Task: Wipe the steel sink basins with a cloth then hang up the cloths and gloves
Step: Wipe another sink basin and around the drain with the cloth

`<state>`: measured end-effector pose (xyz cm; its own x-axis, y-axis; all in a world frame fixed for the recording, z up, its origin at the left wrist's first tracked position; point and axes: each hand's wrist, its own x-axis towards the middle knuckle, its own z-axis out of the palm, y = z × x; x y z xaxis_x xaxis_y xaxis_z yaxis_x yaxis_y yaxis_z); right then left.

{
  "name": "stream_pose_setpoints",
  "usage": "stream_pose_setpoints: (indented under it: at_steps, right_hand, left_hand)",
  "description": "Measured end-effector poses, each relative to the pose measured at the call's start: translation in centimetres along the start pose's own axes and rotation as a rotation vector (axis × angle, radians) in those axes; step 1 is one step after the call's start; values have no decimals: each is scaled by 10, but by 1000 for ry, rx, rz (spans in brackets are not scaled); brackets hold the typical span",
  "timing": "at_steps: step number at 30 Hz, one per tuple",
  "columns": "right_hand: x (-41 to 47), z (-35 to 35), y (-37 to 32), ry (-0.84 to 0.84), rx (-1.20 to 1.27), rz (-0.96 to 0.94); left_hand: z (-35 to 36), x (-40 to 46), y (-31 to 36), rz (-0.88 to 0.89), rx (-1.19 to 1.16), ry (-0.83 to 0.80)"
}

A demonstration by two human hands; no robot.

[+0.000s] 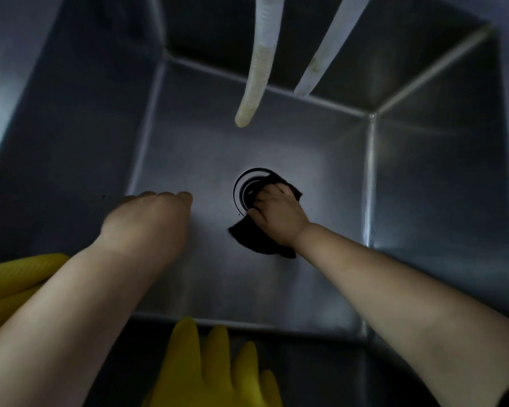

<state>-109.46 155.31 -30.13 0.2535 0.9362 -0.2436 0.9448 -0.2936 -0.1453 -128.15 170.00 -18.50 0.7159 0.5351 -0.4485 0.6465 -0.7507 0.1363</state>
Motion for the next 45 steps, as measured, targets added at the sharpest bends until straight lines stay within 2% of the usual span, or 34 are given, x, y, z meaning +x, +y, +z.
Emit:
stream_pose_setpoints:
  at_steps: [5,9,13,17,22,27,32,36,38,42,45]
  right_hand:
    - [2,-7,7,1,-268,-140]
    - [-5,-4,16,1,-196,-168]
    - [-3,-9,22,-56,-139,-192]
    - [-3,-9,17,-85,-202,-159]
    - [-3,-7,14,-109,-289,-128]
    - [-3,4,3,-93,-291,-29]
    - [0,5,-6,-70,-234,19]
    - [-3,5,-2,134,94,99]
    - [-9,6,5,152,194,109]
    - [-16,5,6,90,158,87]
    - [-13,10,-9,86,134,180]
  left_hand:
    - [5,1,-5,19,31,-6]
    - [8,-2,4,12,63,11]
    - [4,-13,32,72,229,46]
    - [7,-5,57,168,312,-63]
    - [38,56,86,304,377,-200]
    - [73,84,76,308,318,-127]
    - [79,86,69,301,271,-82]
    - [81,87,68,290,230,-91]
    - [84,89,65,294,207,-86]
    - [94,89,58,307,172,-42]
    - [102,87,53,290,137,-14]
